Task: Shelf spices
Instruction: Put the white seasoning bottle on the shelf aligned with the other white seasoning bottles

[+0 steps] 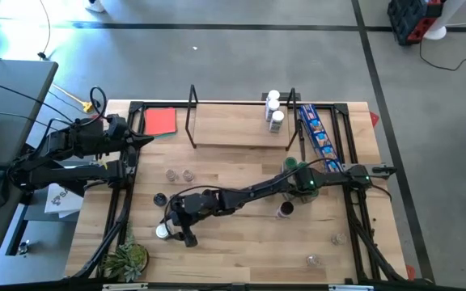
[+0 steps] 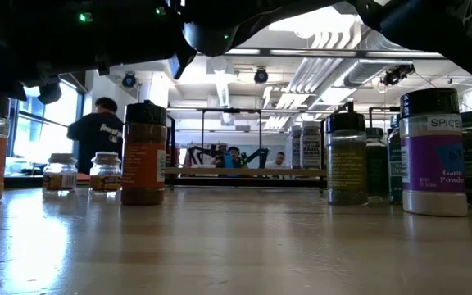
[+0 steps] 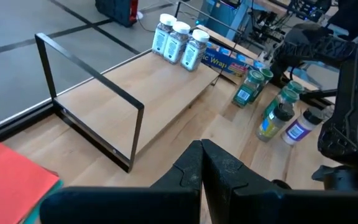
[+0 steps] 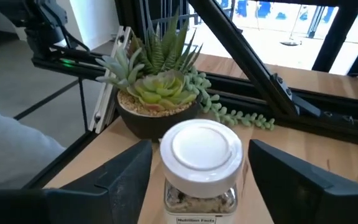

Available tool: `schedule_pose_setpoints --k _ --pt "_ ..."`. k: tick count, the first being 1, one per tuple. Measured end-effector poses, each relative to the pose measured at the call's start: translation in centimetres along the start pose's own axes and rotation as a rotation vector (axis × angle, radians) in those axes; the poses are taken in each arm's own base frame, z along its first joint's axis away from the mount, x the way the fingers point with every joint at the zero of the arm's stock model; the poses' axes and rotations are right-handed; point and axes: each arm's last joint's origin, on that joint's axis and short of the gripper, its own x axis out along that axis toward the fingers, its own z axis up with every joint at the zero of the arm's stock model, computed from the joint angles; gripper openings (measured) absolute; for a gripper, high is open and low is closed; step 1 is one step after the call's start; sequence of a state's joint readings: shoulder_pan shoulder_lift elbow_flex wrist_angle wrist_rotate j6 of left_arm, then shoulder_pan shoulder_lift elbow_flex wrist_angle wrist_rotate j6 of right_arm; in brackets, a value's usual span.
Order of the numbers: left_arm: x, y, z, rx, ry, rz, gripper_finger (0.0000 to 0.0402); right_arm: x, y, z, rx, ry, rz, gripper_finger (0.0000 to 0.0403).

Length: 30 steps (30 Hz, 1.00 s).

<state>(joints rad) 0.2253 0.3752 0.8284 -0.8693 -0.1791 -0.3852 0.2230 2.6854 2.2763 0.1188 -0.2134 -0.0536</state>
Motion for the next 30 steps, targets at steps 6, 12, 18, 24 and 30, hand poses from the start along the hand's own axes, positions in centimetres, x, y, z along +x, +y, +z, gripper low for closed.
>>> schedule_pose_setpoints --k 6,12,18,24,30 --pt "0.0 0.0 0.0 -0.023 -0.005 0.012 0.0 0.0 0.1 0.0 -0.019 -0.004 0.0 0.025" --pt "0.0 0.1 0.0 -0.031 -0.012 0.024 0.0 0.7 0.3 -1.2 -0.019 -0.019 0.002 0.025" --pt "0.0 0.1 0.1 -0.032 -0.02 0.041 0.0 1.2 0.4 -2.0 -0.009 -0.039 -0.019 0.025" --pt "0.0 0.1 0.1 -0.032 -0.019 0.048 0.0 1.6 0.4 -2.8 0.013 -0.073 -0.021 0.024" --pt "0.0 0.1 0.1 -0.029 -0.021 0.048 0.0 1.6 0.6 -2.8 0.045 -0.081 -0.027 0.0183"
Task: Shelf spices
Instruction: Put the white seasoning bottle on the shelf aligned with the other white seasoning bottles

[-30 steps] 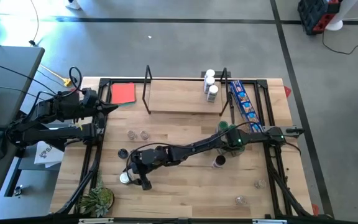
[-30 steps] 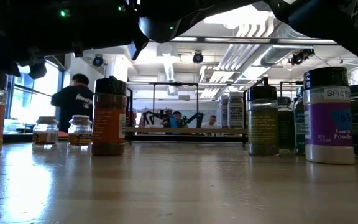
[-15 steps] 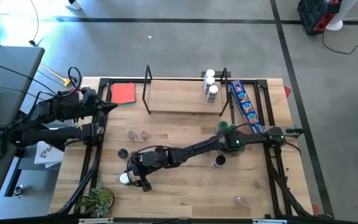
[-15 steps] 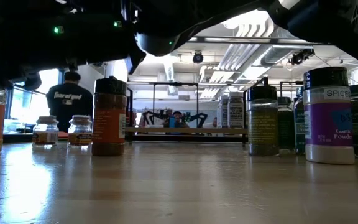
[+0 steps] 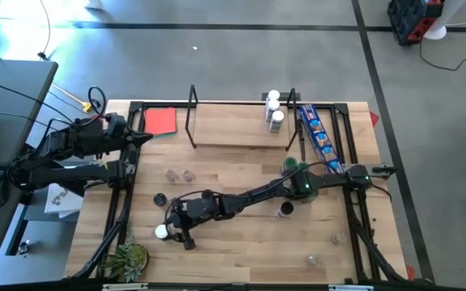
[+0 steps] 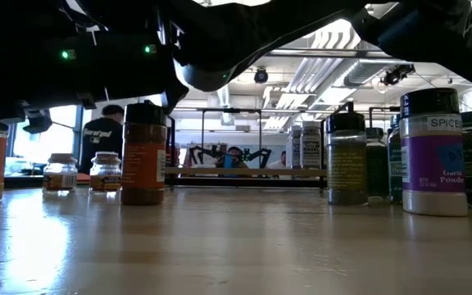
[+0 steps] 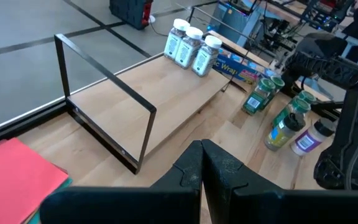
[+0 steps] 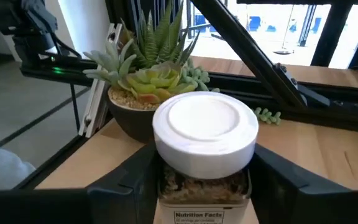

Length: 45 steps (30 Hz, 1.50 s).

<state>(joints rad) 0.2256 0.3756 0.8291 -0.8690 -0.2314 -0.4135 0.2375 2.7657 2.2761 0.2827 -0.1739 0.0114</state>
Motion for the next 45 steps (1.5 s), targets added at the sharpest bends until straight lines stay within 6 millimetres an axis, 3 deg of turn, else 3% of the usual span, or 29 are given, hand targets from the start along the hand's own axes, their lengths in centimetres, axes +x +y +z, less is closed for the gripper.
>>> schedule_pose_setpoints --k 5,8,13,15,19,23,28,31,34,37,42,45 --pt "0.0 0.0 0.0 0.007 0.005 -0.005 0.0 -0.5 0.1 1.8 0.018 0.001 0.0 0.0183" --pt "0.0 0.0 0.0 0.027 0.008 -0.014 0.0 -1.9 0.4 4.6 -0.013 0.082 -0.011 0.0183" --pt "0.0 -0.2 -0.1 0.072 0.014 -0.034 0.0 -5.7 2.6 10.3 -0.136 0.267 -0.079 0.0183" --pt "0.0 -0.2 -0.1 0.091 0.016 -0.045 0.0 -7.0 3.8 11.0 -0.179 0.373 -0.1 0.0183" --pt "-0.1 -0.4 -0.2 0.11 0.02 -0.066 0.0 -8.8 6.0 10.4 -0.203 0.609 -0.11 0.0183" --pt "-0.1 -0.5 -0.2 0.136 0.018 -0.086 0.0 -10.4 8.4 10.9 -0.169 0.714 -0.134 0.0183" --pt "-0.1 -0.7 -0.1 0.149 0.003 -0.099 0.0 -11.2 11.2 7.9 -0.15 0.845 -0.235 0.0183" --pt "-0.2 -1.0 0.2 0.153 -0.025 -0.134 0.0 -13.8 12.1 6.8 -0.098 0.87 -0.333 0.0183" --pt "-0.1 -1.5 0.7 0.165 -0.068 -0.187 0.0 -16.9 12.2 6.5 0.014 0.729 -0.393 0.0183" --pt "0.6 -2.5 1.3 0.192 -0.126 -0.262 0.0 -19.8 12.3 4.5 0.1 0.572 -0.403 0.0183" --pt "3.6 -5.0 1.3 0.246 -0.16 -0.341 0.0 -23.9 11.9 2.0 0.202 0.297 -0.363 0.0183" --pt "5.9 -7.1 1.1 0.297 -0.142 -0.356 0.0 -25.2 11.3 -1.3 0.198 0.268 -0.361 0.0183"
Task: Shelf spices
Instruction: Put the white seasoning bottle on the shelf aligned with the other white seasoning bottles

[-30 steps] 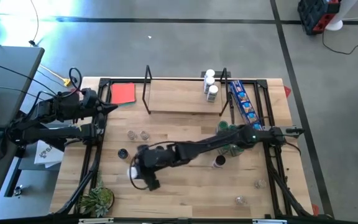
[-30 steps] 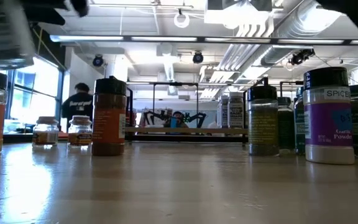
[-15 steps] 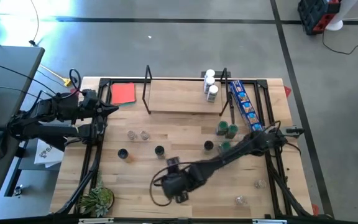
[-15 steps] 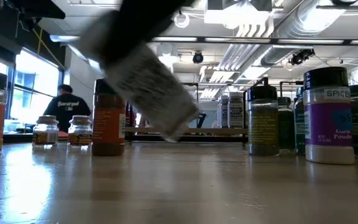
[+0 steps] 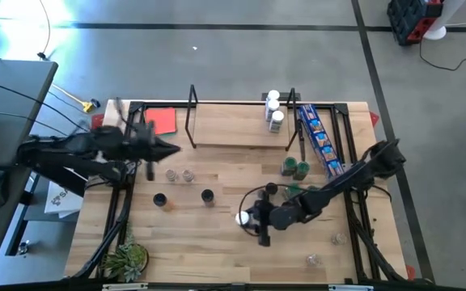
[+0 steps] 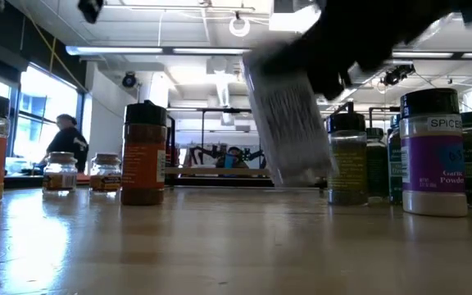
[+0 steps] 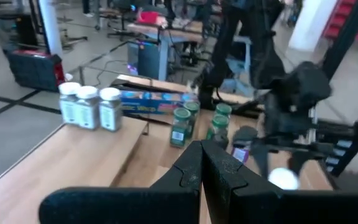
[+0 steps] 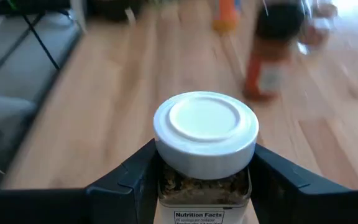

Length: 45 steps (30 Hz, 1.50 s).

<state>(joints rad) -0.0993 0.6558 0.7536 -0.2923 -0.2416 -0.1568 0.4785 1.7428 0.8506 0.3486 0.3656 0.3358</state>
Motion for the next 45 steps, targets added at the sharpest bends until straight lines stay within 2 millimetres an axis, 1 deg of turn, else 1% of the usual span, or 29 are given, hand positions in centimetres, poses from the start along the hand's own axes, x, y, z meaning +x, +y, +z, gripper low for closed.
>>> schedule_pose_setpoints --k 1,3,6,8,12,16,19,21,25,29,32,34,38,40,45 --pt "1.0 -0.5 -0.1 0.013 0.009 -0.004 0.0 -0.1 -0.3 -0.7 -0.001 -0.01 0.001 0.0183" --pt "2.9 -1.5 -0.4 0.038 0.015 -0.008 0.0 -0.3 -0.9 -1.1 0.03 -0.063 0.012 0.0183" --pt "5.3 -2.8 -0.7 0.057 0.001 -0.019 0.0 -0.5 -1.6 -2.5 0.021 -0.045 0.0 0.0183" --pt "6.5 -3.6 -1.2 0.071 0.007 -0.027 0.0 -0.6 -1.6 -2.7 0.009 -0.051 0.015 0.0184" --pt "8.4 -4.4 -2.1 0.08 0.029 -0.032 0.0 -0.6 -1.7 -2.9 -0.007 -0.041 0.008 0.0203" --pt "9.6 -4.8 -3.2 0.085 0.085 -0.027 0.0 -0.6 -1.8 -3.0 -0.019 -0.024 0.005 0.0218" --pt "10.1 -4.9 -3.7 0.09 0.11 -0.024 0.0 -0.5 -1.6 -2.9 -0.058 -0.009 0.021 0.0221" --pt "10.3 -5.0 -3.9 0.092 0.121 -0.028 0.0 -0.3 -1.3 -2.4 -0.077 0.018 0.037 0.0225" --pt "10.4 -5.0 -4.1 0.089 0.136 -0.043 0.0 0.0 -0.8 -1.0 -0.147 0.162 0.015 0.0253" --pt "10.4 -5.1 -4.2 0.091 0.145 -0.052 0.0 0.0 -0.3 1.7 -0.212 0.303 0.011 0.0292" --pt "10.4 -5.1 -4.2 0.091 0.147 -0.056 0.0 -0.5 -0.2 4.0 -0.226 0.394 0.022 0.0312" --pt "10.3 -5.1 -4.4 0.095 0.157 -0.058 0.0 -0.9 0.0 5.4 -0.216 0.416 0.013 0.0317" --pt "10.2 -5.3 -4.5 0.103 0.171 -0.066 0.0 -1.1 0.1 7.2 -0.202 0.395 0.003 0.0318" --pt "10.2 -5.5 -4.6 0.107 0.177 -0.073 0.0 -1.0 0.0 7.5 -0.194 0.393 0.015 0.0318" --pt "10.0 -5.9 -4.8 0.116 0.189 -0.082 0.0 0.2 -0.5 6.3 -0.193 0.464 0.018 0.0311"
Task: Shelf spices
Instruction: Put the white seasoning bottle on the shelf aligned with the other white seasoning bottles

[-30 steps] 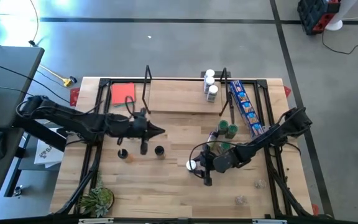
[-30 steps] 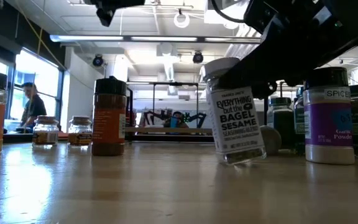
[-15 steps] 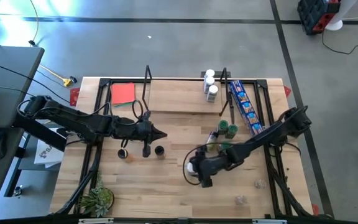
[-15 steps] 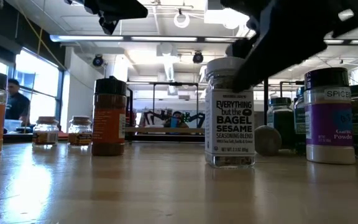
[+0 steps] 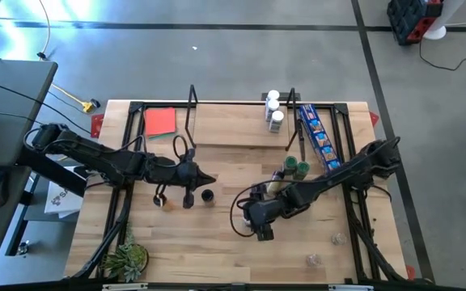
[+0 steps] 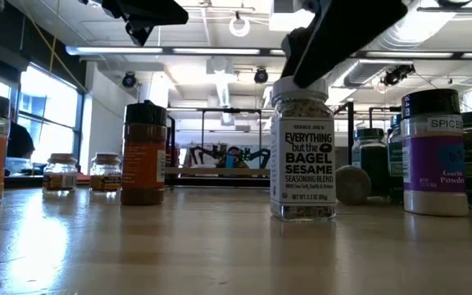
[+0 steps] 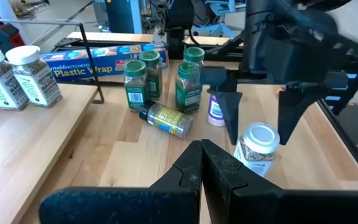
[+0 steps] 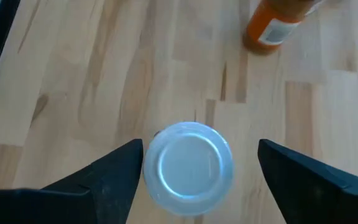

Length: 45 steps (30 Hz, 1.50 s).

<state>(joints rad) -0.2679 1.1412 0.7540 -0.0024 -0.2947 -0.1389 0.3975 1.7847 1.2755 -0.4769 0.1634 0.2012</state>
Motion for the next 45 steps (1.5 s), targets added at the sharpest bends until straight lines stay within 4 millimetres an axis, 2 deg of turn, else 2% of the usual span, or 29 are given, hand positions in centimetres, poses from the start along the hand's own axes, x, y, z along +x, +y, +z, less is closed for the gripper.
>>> schedule_pose_setpoints --k 6,8,11,12,14,16,19,21,23,25,29,34,38,45 --pt "-0.1 -0.4 -0.2 -0.003 0.015 -0.011 0.0 0.9 0.0 -0.1 0.05 0.007 0.011 0.0288" --pt "-0.1 -0.5 -0.2 -0.003 0.018 -0.013 0.0 0.9 -0.1 0.0 0.069 0.004 0.006 0.0266" --pt "-0.1 -0.4 -0.2 -0.003 0.015 0.004 0.0 0.8 -0.2 0.0 0.076 0.008 -0.005 0.0208" --pt "-0.1 -0.4 -0.2 -0.002 0.013 0.013 0.0 0.6 -0.3 0.2 0.077 0.021 -0.01 0.0189" --pt "-0.1 -0.4 -0.2 -0.002 0.013 0.018 0.0 -0.4 -0.7 1.1 0.09 0.052 -0.037 0.0187" --pt "-0.1 -0.4 -0.3 -0.002 0.016 0.019 0.0 -2.4 -1.5 2.5 0.058 0.076 -0.102 0.0187" --pt "-0.1 -0.4 -0.3 -0.001 0.017 0.018 0.0 -6.4 -3.8 4.5 -0.031 0.093 -0.219 0.0187" --pt "-0.1 -0.4 -0.4 0.0 0.023 0.02 0.0 -8.8 -6.3 5.2 -0.064 0.112 -0.268 0.0187" --pt "-0.1 -0.4 -0.4 0.001 0.023 0.019 0.0 -10.7 -9.3 4.9 -0.065 0.153 -0.302 0.0187" --pt "-0.2 -0.4 -0.4 0.001 0.022 0.017 0.0 -11.6 -12.6 4.1 -0.04 0.2 -0.308 0.0187" --pt "-0.3 -0.7 -0.4 0.006 0.016 0.032 0.0 -11.7 -18.3 1.9 0.024 0.253 -0.283 0.0187" --pt "-0.4 -1.0 -0.5 0.013 0.013 0.037 0.0 -10.3 -22.6 -0.7 0.067 0.256 -0.229 0.0187" --pt "-0.4 -1.2 -0.5 0.016 0.012 0.029 0.0 -9.5 -24.4 -2.3 0.106 0.271 -0.234 0.0187" --pt "-0.5 -1.3 -0.5 0.017 0.008 0.032 0.0 -8.7 -25.5 -3.8 0.146 0.285 -0.249 0.0187"
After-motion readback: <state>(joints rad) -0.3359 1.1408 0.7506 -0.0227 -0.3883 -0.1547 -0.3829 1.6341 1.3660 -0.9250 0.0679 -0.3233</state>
